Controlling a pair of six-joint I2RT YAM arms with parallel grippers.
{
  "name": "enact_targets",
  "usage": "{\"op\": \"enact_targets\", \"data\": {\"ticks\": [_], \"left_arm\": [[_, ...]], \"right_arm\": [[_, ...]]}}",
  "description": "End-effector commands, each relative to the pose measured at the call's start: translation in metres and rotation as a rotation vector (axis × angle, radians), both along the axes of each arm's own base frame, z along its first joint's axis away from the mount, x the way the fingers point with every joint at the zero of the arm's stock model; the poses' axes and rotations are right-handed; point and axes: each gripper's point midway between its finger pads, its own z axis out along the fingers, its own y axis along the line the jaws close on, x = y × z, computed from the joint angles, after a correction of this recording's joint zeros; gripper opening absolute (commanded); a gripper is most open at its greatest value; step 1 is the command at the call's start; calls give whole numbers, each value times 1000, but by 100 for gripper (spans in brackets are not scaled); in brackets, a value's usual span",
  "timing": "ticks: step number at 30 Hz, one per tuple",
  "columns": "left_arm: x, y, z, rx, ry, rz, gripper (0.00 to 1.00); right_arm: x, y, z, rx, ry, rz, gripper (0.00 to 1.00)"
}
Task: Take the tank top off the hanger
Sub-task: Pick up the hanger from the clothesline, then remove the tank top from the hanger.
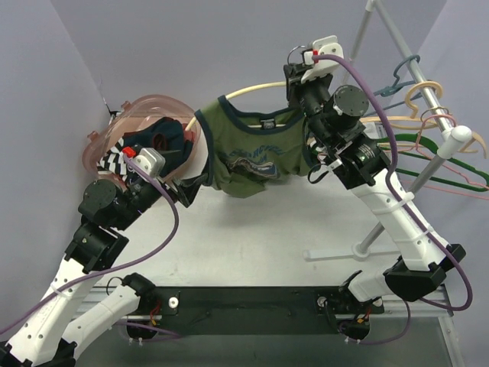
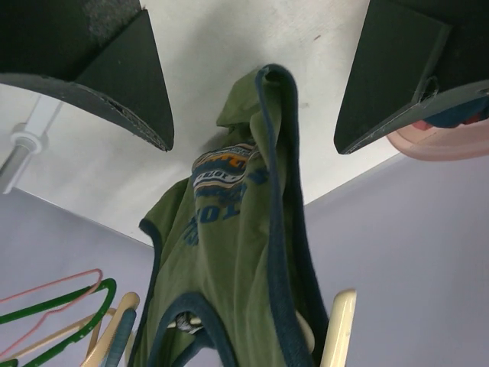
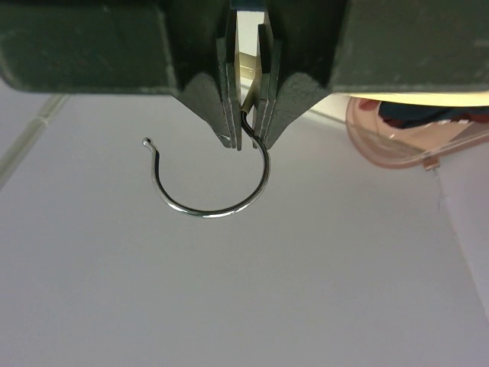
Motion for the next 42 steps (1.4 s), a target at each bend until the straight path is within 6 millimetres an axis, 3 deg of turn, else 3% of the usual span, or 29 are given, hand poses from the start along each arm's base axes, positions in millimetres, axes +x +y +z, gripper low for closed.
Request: {"op": "enact_targets", "data": {"ticks": [1,5,12,20,25,29,32,35,38,42], "left_arm": [[-9,-14,0,-50,-9,-96,97],[-9,-20,1,-72,-32,-123,97],[12,-21,-16,-7,-10,-69,97],[9,-31,-14,18,-65,-131,91],[25,-20,-23,48,-60,-34,92],[32,-11,-16,63,-73,29,93],[28,-17,-15,68,-79,-25,91],[22,-29,-20,62,-67,-104,80],[19,-34,-24,51,-57,-138,61],[13,-32,-25,48,-71,-141,25]], "right_arm": [[-36,-6,31,161,-77,39,0],[-47,-1,23,191,-49,76,0],[-60,2,18,221,-21,132,0],[-73,4,17,259,-11,195,0],[-76,5,16,250,-8,212,0],[-81,8,17,237,-5,241,0],[-89,13,20,267,3,295,0],[-93,14,21,279,7,318,0],[-93,14,21,280,8,315,0],[-93,13,20,270,6,311,0]]}}
